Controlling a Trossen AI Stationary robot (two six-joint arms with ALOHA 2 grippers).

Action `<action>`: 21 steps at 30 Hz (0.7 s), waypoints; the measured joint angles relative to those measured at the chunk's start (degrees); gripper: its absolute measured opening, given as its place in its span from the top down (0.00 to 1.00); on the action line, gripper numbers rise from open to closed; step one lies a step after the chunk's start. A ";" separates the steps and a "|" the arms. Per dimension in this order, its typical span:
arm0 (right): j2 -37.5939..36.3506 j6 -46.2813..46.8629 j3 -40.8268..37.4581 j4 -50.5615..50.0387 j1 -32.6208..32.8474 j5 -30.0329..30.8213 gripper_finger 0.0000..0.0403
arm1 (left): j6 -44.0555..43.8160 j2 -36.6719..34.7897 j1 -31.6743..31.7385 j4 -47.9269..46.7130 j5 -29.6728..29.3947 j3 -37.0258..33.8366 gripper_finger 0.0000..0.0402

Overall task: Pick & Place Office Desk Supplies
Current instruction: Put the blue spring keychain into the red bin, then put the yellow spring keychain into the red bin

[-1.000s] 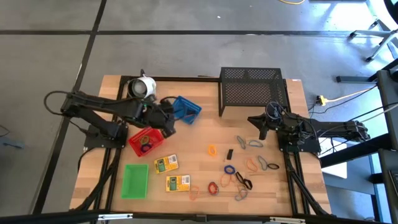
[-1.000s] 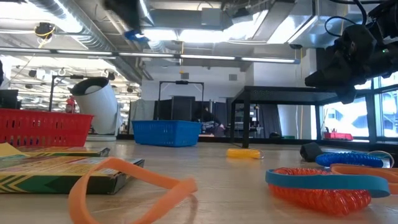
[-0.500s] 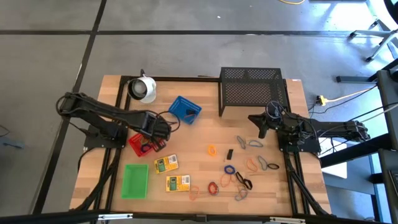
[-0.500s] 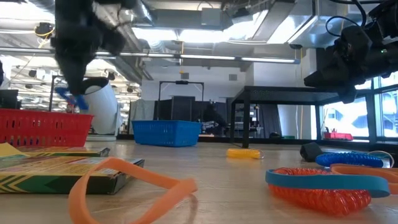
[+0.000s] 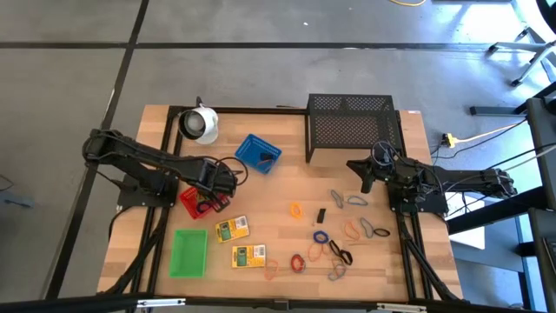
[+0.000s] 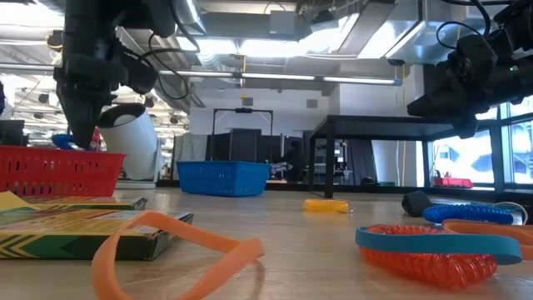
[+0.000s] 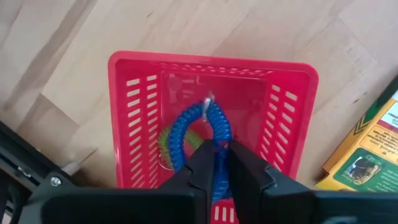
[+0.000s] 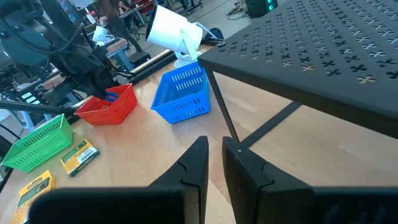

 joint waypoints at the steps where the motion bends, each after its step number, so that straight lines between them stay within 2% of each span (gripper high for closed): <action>1: 0.00 0.00 0.00 0.00 0.00 0.00 0.88 | -0.38 0.00 0.00 0.00 0.09 0.00 0.89; 9: 0.00 -0.01 0.00 0.00 0.00 0.00 0.88 | -1.16 0.00 0.00 -0.41 2.20 0.29 0.72; 14: 0.00 -0.02 0.00 0.00 0.00 0.00 0.88 | -0.53 -0.02 0.00 -2.40 3.34 3.87 0.68; 17: 0.00 -0.02 0.00 -0.01 0.00 0.00 0.88 | 2.70 -0.02 0.00 -2.27 1.80 7.99 0.67; 21: 0.00 -0.04 0.00 0.00 0.00 0.00 0.88 | 9.00 -0.02 0.00 0.91 -3.85 13.02 0.67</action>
